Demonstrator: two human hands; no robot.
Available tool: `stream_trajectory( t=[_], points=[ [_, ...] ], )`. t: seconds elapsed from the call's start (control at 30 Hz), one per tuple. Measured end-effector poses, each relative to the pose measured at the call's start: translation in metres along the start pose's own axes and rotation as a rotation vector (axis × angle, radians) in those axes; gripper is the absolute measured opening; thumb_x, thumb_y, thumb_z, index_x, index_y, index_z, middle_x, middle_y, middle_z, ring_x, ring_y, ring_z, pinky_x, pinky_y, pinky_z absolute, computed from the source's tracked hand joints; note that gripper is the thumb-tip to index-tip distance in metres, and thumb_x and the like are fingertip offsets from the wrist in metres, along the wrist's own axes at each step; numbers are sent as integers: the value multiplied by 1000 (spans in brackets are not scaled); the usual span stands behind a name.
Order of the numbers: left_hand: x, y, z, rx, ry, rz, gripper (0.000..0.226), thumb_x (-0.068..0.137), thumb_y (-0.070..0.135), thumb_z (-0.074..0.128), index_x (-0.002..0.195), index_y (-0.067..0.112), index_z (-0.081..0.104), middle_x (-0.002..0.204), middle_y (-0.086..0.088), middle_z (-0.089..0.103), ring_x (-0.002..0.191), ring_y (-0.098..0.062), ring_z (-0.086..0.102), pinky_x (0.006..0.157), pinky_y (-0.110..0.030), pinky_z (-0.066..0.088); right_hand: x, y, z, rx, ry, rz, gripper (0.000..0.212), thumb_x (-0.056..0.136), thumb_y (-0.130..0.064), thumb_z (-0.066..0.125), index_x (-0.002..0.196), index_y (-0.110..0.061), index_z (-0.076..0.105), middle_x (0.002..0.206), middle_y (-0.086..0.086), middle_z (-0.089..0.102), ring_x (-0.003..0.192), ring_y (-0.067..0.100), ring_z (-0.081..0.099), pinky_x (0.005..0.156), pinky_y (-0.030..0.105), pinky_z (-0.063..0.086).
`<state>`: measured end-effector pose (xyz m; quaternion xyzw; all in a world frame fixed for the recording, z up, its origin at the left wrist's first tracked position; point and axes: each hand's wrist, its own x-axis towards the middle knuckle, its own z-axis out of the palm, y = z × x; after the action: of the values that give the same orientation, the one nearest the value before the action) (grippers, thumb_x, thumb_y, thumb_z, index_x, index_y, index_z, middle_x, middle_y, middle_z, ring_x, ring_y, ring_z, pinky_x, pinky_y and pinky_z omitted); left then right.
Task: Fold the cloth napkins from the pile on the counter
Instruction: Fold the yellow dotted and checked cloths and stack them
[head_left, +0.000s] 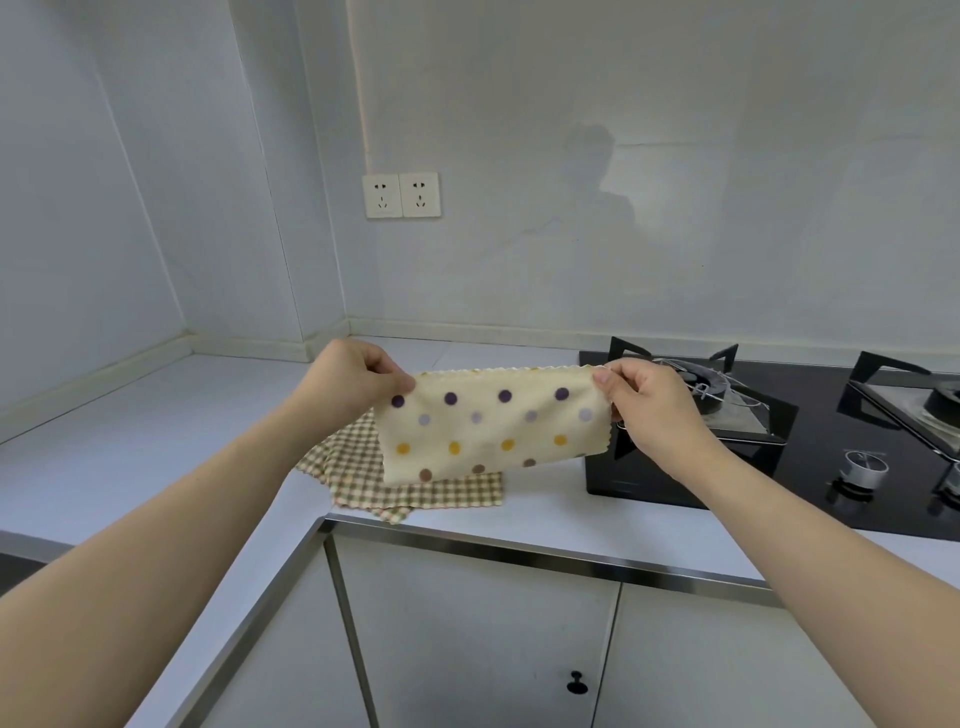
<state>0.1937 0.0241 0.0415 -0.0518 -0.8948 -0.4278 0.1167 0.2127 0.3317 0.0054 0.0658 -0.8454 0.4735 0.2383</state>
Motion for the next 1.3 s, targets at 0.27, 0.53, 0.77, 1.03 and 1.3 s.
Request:
stream_trajectory(
  t=[0.27,0.53,0.77,1.03,1.3],
  points=[
    [-4,1,5,141,27,75,16,82,18,74,77,5,66,70,7,67,64,-10,57,56,-21,38,0,-2,2,-106,60,-24,37,100,-34,45,77,-7,56,66,7,53,63,19,44,59,34,34],
    [5,-9,4,128,19,84,8,86,9,64,90,15,63,82,-5,71,69,-17,62,57,-20,44,5,-3,12,-166,91,-59,14,98,-23,49,93,-16,61,81,-5,63,78,16,55,67,29,36],
    [19,-28,-1,186,-29,58,17,90,4,55,90,13,70,86,-2,70,65,-12,62,58,-19,45,27,-2,28,-263,-8,-36,17,97,-24,51,95,-13,64,85,1,64,78,20,56,69,33,44],
    [59,-67,12,179,-91,55,22,91,6,54,86,22,68,93,4,67,71,-6,57,61,-17,40,66,28,67,-362,-190,119,20,98,-26,46,85,-16,57,78,2,64,52,19,67,64,40,57],
    [98,-100,39,177,-190,48,23,96,12,46,92,30,59,99,8,61,78,-14,57,63,-22,45,104,78,125,-443,-200,320,18,95,-15,38,104,-12,53,109,10,62,98,30,59,84,40,49]
  ],
)
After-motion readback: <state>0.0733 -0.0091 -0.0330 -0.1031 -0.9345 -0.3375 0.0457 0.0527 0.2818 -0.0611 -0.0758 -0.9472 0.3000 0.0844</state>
